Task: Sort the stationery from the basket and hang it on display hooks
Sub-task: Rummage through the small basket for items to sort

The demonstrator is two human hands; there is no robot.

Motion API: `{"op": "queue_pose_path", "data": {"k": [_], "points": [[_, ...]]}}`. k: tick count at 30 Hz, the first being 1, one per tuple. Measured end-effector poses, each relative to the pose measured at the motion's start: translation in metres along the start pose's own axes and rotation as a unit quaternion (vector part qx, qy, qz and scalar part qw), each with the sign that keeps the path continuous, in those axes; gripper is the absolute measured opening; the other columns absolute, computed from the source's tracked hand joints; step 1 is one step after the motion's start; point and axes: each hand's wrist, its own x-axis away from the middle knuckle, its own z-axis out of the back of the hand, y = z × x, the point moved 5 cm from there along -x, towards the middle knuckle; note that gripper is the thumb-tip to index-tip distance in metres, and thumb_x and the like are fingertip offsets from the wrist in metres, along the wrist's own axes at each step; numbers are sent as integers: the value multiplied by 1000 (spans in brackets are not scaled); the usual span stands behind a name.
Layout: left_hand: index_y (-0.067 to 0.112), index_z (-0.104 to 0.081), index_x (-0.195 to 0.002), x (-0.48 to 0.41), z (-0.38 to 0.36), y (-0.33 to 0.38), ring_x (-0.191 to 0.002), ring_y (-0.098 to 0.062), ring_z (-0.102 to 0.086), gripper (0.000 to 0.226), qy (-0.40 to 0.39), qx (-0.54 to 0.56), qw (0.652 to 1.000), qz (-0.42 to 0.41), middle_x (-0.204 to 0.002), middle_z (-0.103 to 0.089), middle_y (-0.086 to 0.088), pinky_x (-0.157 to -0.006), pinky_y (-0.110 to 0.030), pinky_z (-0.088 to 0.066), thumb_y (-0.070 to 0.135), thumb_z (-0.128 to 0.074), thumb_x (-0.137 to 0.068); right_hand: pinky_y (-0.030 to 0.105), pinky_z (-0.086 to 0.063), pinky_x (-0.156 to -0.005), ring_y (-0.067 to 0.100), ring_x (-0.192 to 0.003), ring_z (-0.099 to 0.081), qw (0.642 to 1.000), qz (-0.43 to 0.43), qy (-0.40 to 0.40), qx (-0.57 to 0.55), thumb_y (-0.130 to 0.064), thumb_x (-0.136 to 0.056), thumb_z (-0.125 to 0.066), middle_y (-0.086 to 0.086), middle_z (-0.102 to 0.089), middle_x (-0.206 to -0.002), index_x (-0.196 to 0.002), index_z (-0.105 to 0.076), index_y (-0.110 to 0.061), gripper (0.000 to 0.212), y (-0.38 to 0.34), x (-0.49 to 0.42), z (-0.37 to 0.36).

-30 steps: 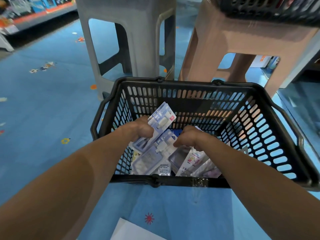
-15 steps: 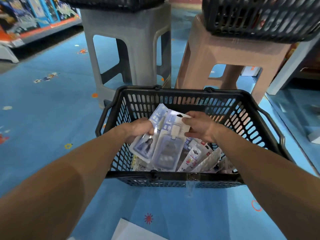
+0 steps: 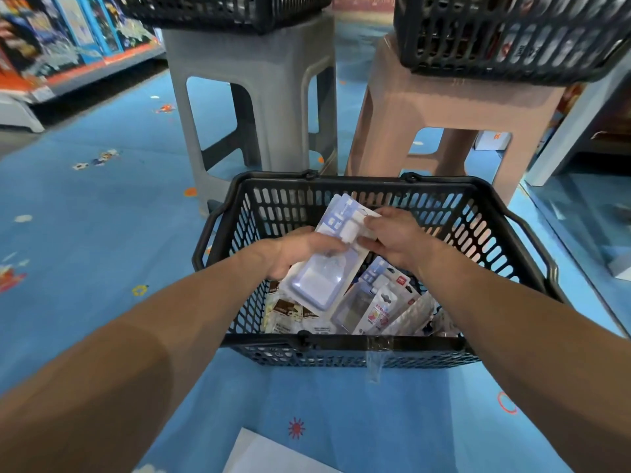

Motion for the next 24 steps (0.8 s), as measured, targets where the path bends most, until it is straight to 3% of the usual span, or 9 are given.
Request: {"op": "queue_pose_path", "data": {"k": [3, 6, 9, 11, 14, 18, 21, 24], "points": [[21, -55, -137, -15, 4, -12, -108, -27, -72, 80, 23, 1, 1000, 20, -120, -74, -5, -98, -47, -57, 25, -90, -65, 31, -58, -63, 21, -80, -64, 996, 8, 23, 84, -2, -99, -58, 11, -66, -92, -84, -60, -14, 19, 7, -12, 5], [25, -54, -133, -25, 3, -19, -108, -28, -72, 73, 16, -4, 999, 35, -120, -74, -4, -99, -52, -56, 20, -90, -70, 29, -52, -62, 25, -81, -66, 967, 39, 67, 244, -17, -94, -66, 12, -69, -90, -80, -64, -14, 14, 14, -29, 15], [20, -53, -132, -36, 9, -30, -106, -29, -71, 64, 51, -23, 998, 39, -121, -72, -8, -93, -50, -59, 12, -86, -78, 25, -41, -52, 19, -67, -57, 933, 16, 79, 350, -23, -86, -72, 9, -64, -81, -83, -64, -9, 16, 27, -49, 32], [18, -52, -128, -40, 17, -37, -104, -29, -70, 60, 93, -29, 994, 46, -119, -70, -8, -91, -50, -60, 10, -86, -79, 23, -37, -50, 15, -66, -55, 894, -4, 65, 442, -23, -87, -67, 8, -65, -88, -94, -66, -7, 18, 38, -58, 41], [19, -50, -127, -43, 23, -43, -105, -30, -68, 67, 108, -50, 991, 65, -118, -67, -8, -92, -52, -59, 13, -90, -73, 26, -38, -57, 23, -86, -60, 823, -34, 7, 568, -25, -93, -65, 11, -62, -106, -107, -62, -2, 27, 53, -62, 43], [21, -53, -129, -55, 27, -54, -106, -31, -69, 94, 115, -51, 989, 78, -123, -68, -8, -88, -54, -61, 23, -96, -46, 25, -42, -60, 21, -85, -58, 796, -97, -84, 592, -30, -90, -76, 7, -58, -108, -108, -59, -12, 31, 76, -59, 42], [21, -51, -131, -54, 26, -54, -109, -31, -67, 80, 118, -43, 989, 77, -122, -66, -7, -93, -55, -58, 13, -94, -64, 28, -50, -73, 25, -98, -63, 804, -105, -97, 578, -24, -81, -85, 8, -62, -114, -116, -61, -14, 44, 84, -61, 41], [22, -51, -130, -53, 27, -54, -109, -32, -67, 78, 122, -49, 988, 81, -123, -66, -7, -94, -56, -58, 14, -94, -65, 31, -52, -76, 25, -99, -64, 796, -94, -93, 591, -29, -72, -90, 6, -63, -112, -116, -62, -13, 55, 83, -63, 39]]}}
